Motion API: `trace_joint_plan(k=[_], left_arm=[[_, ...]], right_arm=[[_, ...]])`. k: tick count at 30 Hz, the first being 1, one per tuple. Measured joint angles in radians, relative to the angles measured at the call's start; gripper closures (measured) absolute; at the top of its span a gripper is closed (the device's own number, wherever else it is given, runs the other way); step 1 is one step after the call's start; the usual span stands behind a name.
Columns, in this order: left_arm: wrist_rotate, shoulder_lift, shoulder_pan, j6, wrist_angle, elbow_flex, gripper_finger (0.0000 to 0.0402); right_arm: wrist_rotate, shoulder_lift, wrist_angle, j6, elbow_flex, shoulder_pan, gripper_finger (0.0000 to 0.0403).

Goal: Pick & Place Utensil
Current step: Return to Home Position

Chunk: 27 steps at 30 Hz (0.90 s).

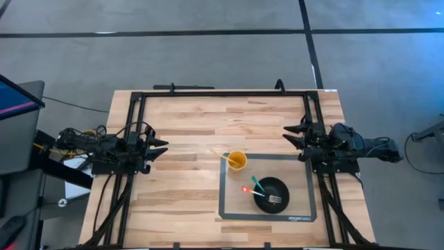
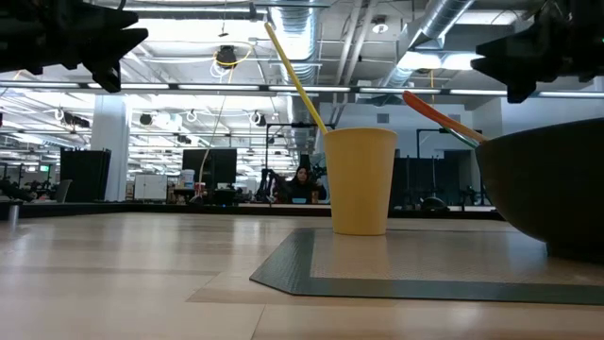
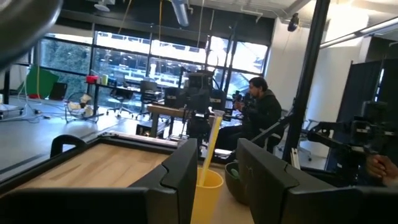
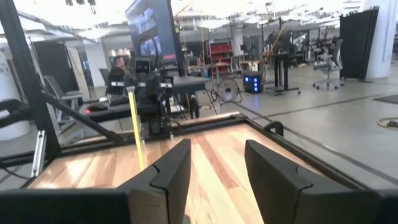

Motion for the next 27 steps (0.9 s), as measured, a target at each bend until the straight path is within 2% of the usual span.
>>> trace_joint_plan(k=[9, 16, 27], left_arm=[[-0.005, 0.0, 0.0, 0.0, 0.003, 0.0, 0.0287], [-0.005, 0.0, 0.0, 0.0, 0.003, 0.0, 0.0287], [-0.005, 0.0, 0.0, 0.0, 0.004, 0.0, 0.0287]], right_arm=[[0.0, 0.0, 0.174, 0.005, -0.129, 0.0, 0.0262], [0.0, 0.0, 0.136, 0.083, -0.14, 0.0, 0.0264], [-0.007, 0.018, 0.096, 0.108, -0.139, 0.055, 0.0263]])
